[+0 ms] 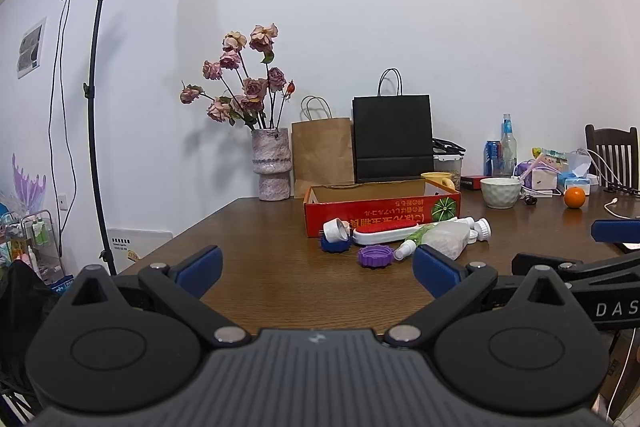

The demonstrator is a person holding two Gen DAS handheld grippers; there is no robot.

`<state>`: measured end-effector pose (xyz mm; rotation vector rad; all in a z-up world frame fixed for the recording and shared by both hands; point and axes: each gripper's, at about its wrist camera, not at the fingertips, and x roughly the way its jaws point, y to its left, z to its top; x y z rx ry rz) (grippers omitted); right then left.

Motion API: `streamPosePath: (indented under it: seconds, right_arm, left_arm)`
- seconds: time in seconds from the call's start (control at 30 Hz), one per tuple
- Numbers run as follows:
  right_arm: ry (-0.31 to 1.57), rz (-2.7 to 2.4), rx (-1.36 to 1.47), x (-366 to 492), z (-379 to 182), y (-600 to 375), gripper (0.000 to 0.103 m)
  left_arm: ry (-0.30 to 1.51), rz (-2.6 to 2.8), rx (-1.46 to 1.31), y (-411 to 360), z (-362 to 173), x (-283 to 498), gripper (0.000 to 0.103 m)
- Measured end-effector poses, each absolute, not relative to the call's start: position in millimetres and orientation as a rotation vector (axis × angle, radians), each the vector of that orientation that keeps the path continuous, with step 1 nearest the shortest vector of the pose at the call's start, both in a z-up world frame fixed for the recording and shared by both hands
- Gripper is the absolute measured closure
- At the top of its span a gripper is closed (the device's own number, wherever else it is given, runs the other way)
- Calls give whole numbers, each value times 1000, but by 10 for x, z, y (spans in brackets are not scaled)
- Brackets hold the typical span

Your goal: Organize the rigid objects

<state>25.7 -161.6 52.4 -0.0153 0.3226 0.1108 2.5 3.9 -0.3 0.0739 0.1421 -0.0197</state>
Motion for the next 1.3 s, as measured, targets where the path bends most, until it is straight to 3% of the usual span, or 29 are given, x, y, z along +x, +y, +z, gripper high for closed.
streamPosePath:
  seconds: [1.3]
  right_arm:
    - [323, 114, -4, 257, 520, -1660, 0]
  left_arm:
    - [131, -14, 92, 7, -2, 8, 0]
